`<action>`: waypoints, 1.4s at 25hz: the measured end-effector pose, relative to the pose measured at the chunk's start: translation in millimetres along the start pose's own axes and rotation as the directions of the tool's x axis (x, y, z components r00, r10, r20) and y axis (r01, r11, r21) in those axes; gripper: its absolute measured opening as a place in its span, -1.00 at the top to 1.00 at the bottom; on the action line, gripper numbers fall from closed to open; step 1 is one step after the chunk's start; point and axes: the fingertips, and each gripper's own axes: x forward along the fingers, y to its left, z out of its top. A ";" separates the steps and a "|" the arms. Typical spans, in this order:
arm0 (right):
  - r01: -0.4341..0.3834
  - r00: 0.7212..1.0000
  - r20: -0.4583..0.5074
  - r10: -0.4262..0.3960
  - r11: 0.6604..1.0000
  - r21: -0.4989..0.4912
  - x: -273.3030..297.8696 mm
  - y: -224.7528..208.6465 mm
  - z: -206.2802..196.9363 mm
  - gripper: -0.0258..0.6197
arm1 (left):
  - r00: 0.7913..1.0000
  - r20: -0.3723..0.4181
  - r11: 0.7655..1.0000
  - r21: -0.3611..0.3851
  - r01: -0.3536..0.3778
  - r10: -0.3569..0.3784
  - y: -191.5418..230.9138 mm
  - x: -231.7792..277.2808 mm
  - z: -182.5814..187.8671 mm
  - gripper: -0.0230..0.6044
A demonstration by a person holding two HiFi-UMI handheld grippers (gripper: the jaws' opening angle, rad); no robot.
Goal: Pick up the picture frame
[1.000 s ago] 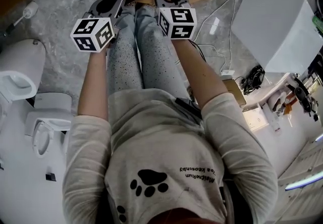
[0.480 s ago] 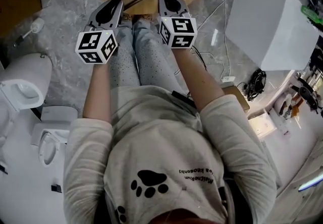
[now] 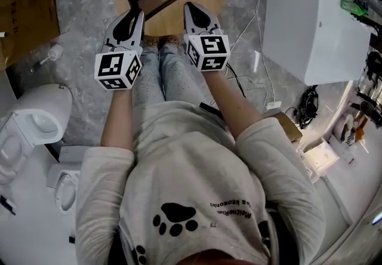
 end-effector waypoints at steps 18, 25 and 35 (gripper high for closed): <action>0.085 0.967 0.242 -0.078 0.996 -0.018 -76.8 -2.6 120.2 0.89 | 0.986 0.165 0.991 0.136 0.007 -0.030 -48.2 -31.5 118.2 0.69; 0.101 0.933 0.348 -0.090 0.995 -0.014 -112.7 5.0 162.6 0.89 | 0.964 0.259 0.981 0.194 0.012 -0.063 -73.9 -48.2 163.0 0.69; 0.130 0.900 0.427 -0.091 0.990 -0.063 -157.4 23.9 192.4 0.89 | 0.943 0.322 0.969 0.249 0.001 -0.084 -98.5 -79.6 188.5 0.69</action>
